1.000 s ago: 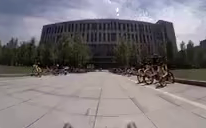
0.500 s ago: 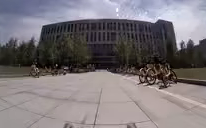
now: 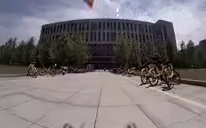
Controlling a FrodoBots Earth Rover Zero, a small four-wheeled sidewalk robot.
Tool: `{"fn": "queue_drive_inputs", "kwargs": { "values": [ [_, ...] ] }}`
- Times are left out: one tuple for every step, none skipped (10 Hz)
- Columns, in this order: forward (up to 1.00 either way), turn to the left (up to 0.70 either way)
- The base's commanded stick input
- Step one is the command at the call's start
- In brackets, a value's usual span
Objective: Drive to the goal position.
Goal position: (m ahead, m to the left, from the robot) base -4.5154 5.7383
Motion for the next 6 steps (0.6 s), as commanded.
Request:
{"fn": "queue_drive_inputs", "kwargs": {
  "values": [
    [0.45,0.0],
    [0.45,0.0],
    [0.45,0.0],
    [0.45,0.0],
    [0.45,0.01],
    [0.45,0.02]
  ]
}}
